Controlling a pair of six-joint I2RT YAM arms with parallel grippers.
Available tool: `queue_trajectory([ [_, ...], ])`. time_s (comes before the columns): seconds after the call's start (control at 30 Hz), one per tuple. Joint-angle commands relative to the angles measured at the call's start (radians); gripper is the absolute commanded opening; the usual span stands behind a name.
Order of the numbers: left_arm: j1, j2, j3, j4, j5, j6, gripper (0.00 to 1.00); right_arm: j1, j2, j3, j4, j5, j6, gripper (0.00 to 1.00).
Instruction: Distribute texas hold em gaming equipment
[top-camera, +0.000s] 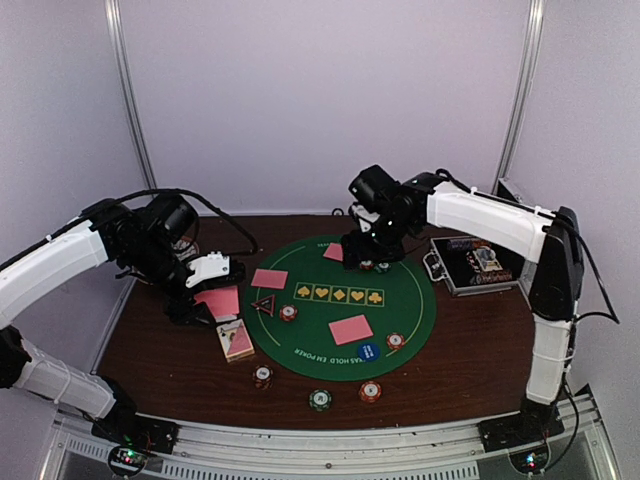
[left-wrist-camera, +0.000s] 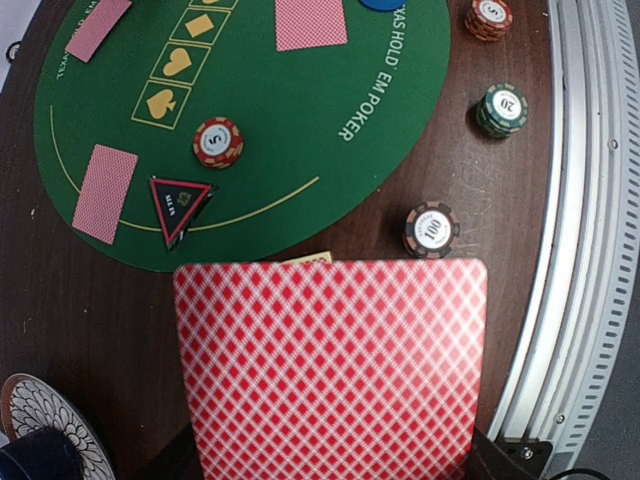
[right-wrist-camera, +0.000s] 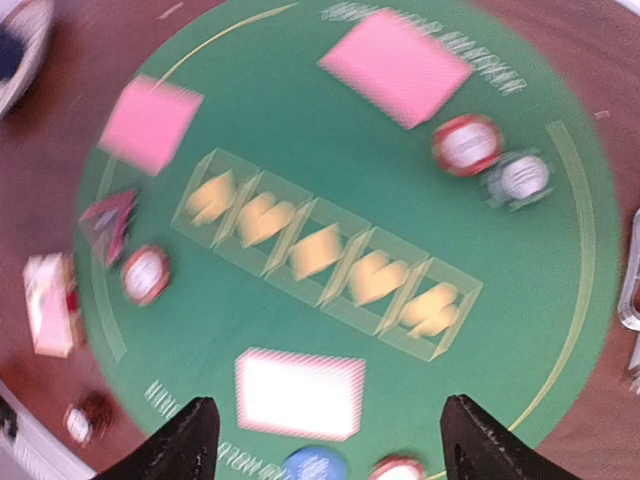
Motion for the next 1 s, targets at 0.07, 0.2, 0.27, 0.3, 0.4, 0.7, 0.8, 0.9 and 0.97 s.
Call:
queue_trajectory([
  [0.07, -0.002, -0.023, 0.018, -0.001, 0.007, -0.003, 0.0, 0.305, -0.103, -0.224, 0.028, -0.026, 0.045, 0.85],
  [0.2, -0.002, -0.03, 0.001, -0.002, 0.002, -0.002, 0.0, 0.462, -0.091, -0.253, 0.017, -0.049, 0.071, 0.89],
  [0.27, -0.002, -0.032, -0.006, -0.002, 0.003, -0.002, 0.0, 0.515, -0.077, -0.28, 0.055, -0.076, 0.094, 0.89],
  [0.3, -0.002, -0.034, -0.008, -0.002, 0.004, -0.002, 0.0, 0.535, -0.063, -0.286, 0.065, -0.084, 0.099, 0.9],
  [0.4, -0.002, -0.033, -0.004, -0.001, 0.006, -0.001, 0.0, 0.566, -0.015, -0.279, 0.052, -0.078, 0.106, 0.9],
  [0.7, -0.002, -0.043, -0.01, -0.004, -0.002, 0.006, 0.0, 0.581, 0.047, -0.325, 0.113, -0.09, 0.11, 0.89],
  [0.8, -0.002, -0.042, -0.007, -0.006, 0.004, 0.004, 0.0, 0.581, 0.069, -0.318, 0.102, -0.069, 0.102, 0.85],
  [0.9, -0.002, -0.043, -0.005, -0.007, 0.006, 0.003, 0.0, 0.579, 0.083, -0.315, 0.1, -0.066, 0.098, 0.81],
  [0.97, -0.002, -0.045, -0.005, -0.008, 0.007, 0.003, 0.0, 0.579, 0.089, -0.316, 0.103, -0.065, 0.097, 0.79],
])
